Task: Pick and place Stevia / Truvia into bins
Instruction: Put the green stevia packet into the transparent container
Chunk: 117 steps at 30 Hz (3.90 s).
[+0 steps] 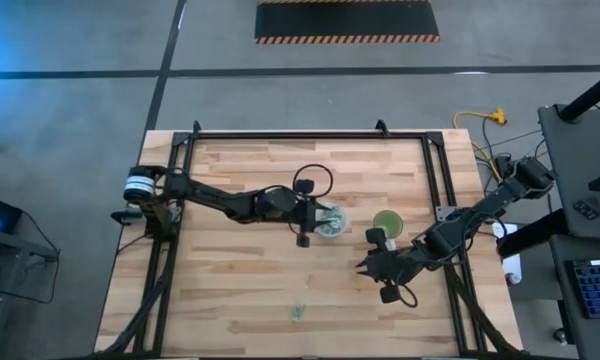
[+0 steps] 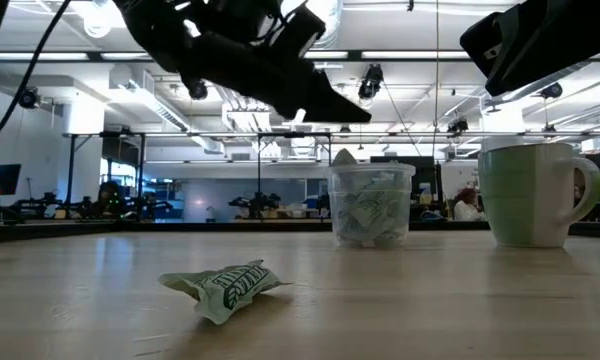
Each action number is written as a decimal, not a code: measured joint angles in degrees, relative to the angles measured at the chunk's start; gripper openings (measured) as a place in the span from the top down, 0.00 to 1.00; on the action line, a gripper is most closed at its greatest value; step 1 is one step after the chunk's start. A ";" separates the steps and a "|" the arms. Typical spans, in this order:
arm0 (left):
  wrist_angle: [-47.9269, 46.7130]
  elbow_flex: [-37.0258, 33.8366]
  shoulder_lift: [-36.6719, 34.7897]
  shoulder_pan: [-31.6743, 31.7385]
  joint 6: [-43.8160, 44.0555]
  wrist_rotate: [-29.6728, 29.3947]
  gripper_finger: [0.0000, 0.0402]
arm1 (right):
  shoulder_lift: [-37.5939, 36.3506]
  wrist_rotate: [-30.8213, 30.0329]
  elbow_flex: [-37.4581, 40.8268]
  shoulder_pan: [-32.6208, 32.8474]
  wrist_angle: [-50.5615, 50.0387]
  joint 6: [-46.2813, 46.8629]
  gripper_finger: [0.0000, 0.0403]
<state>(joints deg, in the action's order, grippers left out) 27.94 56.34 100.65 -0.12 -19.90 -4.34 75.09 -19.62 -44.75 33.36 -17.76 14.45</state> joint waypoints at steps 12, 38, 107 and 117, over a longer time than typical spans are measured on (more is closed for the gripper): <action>-20.34 -0.84 -7.35 -7.14 8.62 16.81 0.55 | 0.00 0.02 0.48 0.00 0.03 -0.08 0.86; -3.76 -2.72 8.84 -20.72 17.61 22.96 0.55 | 0.00 0.00 2.02 -0.17 1.51 -1.11 0.86; -19.94 -6.99 3.51 -21.72 24.05 -6.71 0.55 | 0.02 -0.05 3.96 -0.39 4.86 -1.37 0.86; -19.47 -7.21 3.58 -21.64 23.98 -14.34 0.55 | 0.02 -0.04 3.96 -0.39 4.92 -1.37 0.86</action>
<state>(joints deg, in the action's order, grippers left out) 8.47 49.12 104.22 -21.76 4.09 -18.68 75.11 -19.66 -40.80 32.97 -12.85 13.08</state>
